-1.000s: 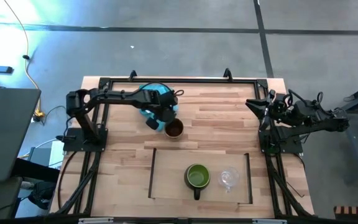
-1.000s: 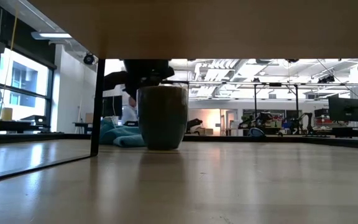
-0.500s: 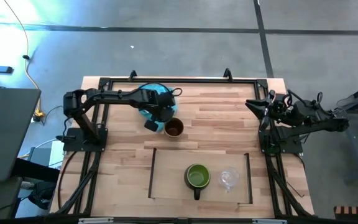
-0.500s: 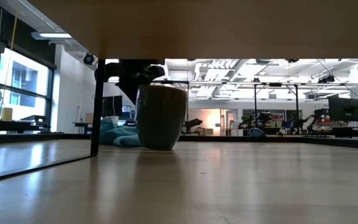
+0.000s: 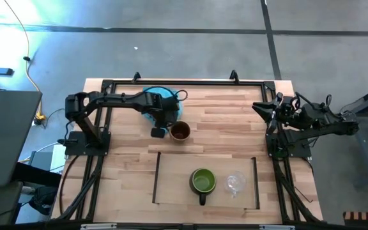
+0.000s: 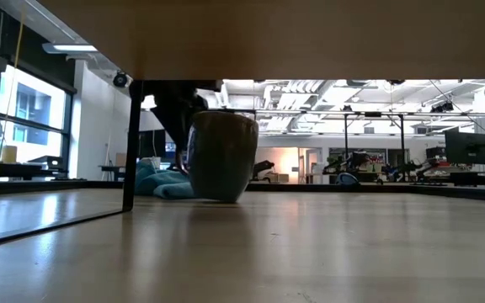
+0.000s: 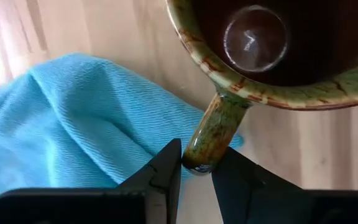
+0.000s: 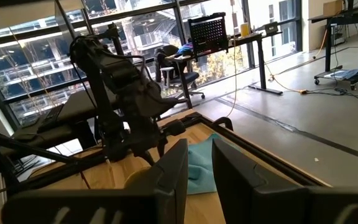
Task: Stack small to large cups/mugs on shelf
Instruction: Put the brown mug on the shelf
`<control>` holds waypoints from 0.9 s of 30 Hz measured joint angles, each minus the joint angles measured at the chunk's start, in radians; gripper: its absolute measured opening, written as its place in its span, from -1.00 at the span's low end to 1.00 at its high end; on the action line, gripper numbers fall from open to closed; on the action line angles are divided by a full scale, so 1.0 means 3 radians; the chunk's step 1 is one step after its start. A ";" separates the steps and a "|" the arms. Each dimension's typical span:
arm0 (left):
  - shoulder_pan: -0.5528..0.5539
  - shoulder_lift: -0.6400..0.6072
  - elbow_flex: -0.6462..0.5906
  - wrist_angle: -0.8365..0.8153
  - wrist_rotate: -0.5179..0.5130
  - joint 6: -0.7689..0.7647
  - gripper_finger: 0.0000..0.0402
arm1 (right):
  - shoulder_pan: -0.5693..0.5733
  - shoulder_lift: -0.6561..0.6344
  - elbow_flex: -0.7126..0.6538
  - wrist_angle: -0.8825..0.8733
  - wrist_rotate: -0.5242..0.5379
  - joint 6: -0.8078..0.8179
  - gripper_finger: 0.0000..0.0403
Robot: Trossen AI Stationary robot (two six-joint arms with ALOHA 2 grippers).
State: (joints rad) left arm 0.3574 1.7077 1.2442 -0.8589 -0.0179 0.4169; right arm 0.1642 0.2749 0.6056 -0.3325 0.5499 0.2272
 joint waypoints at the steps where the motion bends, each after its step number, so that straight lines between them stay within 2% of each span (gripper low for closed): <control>1: -0.0024 0.0000 0.0000 -0.0013 0.0005 -0.0058 -0.65 | 0.0000 0.0000 0.0000 0.0000 0.0000 0.0000 -0.68; 8: -0.0239 0.0001 0.0000 -0.0014 0.0035 -0.0363 -0.70 | 0.0000 -0.0001 0.0000 -0.0001 0.0000 -0.0010 -0.68; 13: -0.0346 0.0001 0.0000 -0.0015 0.0035 -0.0677 -0.67 | 0.0000 -0.0001 0.0000 -0.0001 0.0000 -0.0011 -0.68; 19: -0.0333 0.0001 0.0000 0.0018 0.0011 -0.1304 -0.64 | 0.0000 0.0000 0.0000 -0.0001 -0.0004 -0.0001 -0.68; 27: -0.0318 0.0001 0.0000 0.0068 -0.0142 -0.1671 -0.64 | 0.0000 -0.0001 0.0000 -0.0001 -0.0018 0.0091 -0.68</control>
State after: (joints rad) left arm 0.2619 1.7081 1.2442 -0.8385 -0.0604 -0.0842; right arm 0.1642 0.2745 0.6056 -0.3328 0.5446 0.2545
